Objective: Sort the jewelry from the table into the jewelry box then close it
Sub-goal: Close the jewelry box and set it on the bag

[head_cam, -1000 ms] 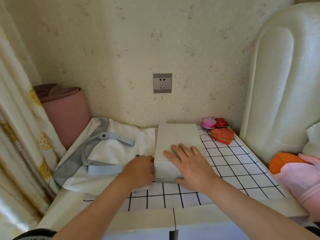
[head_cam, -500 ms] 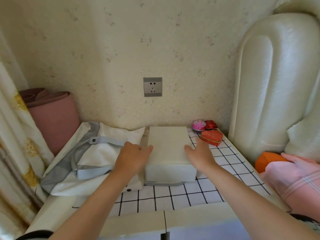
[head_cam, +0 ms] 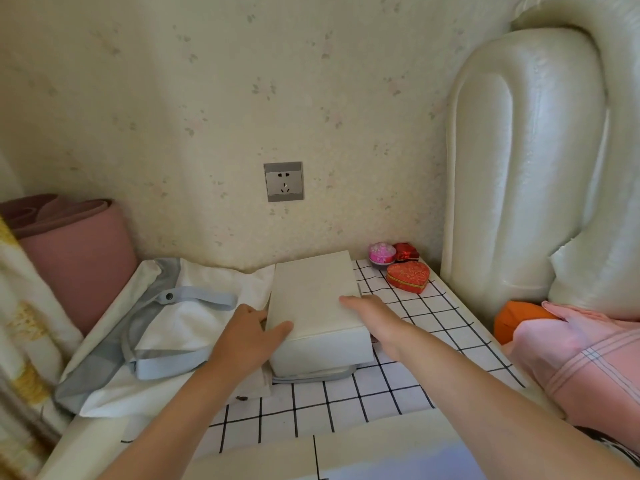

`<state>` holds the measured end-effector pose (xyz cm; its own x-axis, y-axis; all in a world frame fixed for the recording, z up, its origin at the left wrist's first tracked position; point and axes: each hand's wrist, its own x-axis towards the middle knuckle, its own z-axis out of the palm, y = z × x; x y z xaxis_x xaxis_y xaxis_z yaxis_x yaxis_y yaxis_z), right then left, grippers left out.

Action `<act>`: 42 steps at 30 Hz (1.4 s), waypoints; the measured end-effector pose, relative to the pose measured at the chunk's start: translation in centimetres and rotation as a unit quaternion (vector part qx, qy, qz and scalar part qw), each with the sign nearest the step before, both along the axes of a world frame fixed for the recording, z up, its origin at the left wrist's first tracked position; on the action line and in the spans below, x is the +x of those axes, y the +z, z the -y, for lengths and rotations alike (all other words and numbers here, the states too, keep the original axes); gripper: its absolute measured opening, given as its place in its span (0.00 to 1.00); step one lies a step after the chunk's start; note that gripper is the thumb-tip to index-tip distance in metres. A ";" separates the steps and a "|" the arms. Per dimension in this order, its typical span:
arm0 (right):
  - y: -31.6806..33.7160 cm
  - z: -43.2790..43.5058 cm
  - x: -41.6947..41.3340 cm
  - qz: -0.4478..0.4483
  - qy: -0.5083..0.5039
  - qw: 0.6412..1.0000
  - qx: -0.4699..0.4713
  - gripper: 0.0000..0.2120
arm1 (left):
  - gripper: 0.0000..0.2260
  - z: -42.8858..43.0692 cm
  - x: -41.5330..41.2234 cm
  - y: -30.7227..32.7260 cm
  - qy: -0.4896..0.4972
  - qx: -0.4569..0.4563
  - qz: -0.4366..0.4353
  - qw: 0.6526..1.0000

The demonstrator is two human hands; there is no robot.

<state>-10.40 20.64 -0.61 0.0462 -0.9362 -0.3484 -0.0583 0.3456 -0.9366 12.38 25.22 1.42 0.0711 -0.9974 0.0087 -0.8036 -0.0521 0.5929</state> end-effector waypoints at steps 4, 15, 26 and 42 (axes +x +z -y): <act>1.6 -0.6 0.5 0.042 -0.003 0.999 -0.017 0.19 | 0.26 -0.1 1.2 -0.2 0.011 0.002 -0.039 0.999; 3.0 -1.7 4.9 0.098 -0.100 0.988 -0.066 0.15 | 0.29 -1.2 3.2 1.2 0.039 -0.087 -0.128 0.987; 3.8 -1.1 7.7 0.155 -0.173 0.972 -0.008 0.21 | 0.40 -2.7 5.1 1.1 -0.022 -0.047 -0.100 0.994; 2.1 -3.8 11.8 0.015 -0.158 0.987 0.001 0.36 | 0.34 -2.8 5.9 3.1 0.028 -0.095 -0.152 0.983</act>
